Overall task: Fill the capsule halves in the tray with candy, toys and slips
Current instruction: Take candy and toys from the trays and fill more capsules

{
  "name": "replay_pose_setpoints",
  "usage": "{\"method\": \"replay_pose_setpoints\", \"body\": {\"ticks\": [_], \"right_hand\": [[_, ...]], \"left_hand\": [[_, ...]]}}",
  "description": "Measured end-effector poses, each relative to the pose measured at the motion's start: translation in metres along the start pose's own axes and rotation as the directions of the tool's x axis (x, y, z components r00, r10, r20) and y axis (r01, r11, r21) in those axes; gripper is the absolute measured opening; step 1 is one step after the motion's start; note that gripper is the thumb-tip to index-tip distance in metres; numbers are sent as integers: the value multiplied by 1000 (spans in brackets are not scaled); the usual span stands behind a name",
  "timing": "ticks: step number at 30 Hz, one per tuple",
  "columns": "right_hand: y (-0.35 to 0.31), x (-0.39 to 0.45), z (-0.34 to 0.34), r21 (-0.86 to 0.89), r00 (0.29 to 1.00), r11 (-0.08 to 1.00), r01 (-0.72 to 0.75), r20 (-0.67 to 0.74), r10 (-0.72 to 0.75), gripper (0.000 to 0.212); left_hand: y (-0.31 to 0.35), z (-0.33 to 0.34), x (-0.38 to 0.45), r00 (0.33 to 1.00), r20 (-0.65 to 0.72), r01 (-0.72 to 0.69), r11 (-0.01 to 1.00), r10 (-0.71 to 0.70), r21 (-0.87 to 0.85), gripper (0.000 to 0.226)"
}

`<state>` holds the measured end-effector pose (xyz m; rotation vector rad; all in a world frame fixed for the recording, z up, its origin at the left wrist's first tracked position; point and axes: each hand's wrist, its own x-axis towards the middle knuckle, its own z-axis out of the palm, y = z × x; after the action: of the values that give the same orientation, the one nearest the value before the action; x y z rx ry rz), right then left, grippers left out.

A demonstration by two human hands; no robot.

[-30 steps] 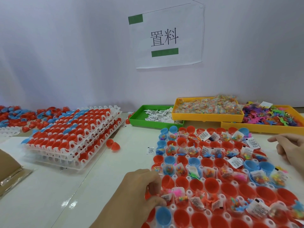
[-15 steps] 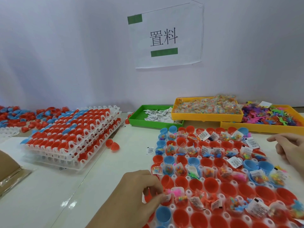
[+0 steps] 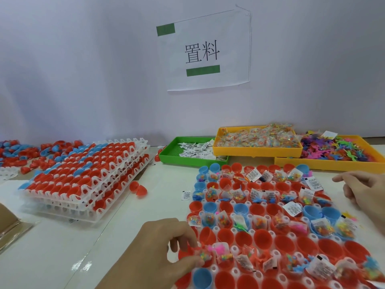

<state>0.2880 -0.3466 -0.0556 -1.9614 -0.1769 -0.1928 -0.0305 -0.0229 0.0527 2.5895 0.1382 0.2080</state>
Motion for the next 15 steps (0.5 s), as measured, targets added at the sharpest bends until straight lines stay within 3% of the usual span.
{"method": "replay_pose_setpoints", "body": {"ticks": [3, 10, 15], "right_hand": [[-20, -13, 3, -18, 999, 999, 43, -13, -44, 28], [-41, -21, 5, -40, 994, 993, 109, -14, -110, 30], [-39, -15, 8, 9, 993, 995, 101, -54, -100, 31]], "left_hand": [[3, -14, 11, 998, -64, -27, 1000, 27, 2, 16], [40, -23, 137, 973, -171, -148, 988, 155, 49, 6], [70, 15, 249, 961, -165, -220, 975, 220, 24, 25]]}}
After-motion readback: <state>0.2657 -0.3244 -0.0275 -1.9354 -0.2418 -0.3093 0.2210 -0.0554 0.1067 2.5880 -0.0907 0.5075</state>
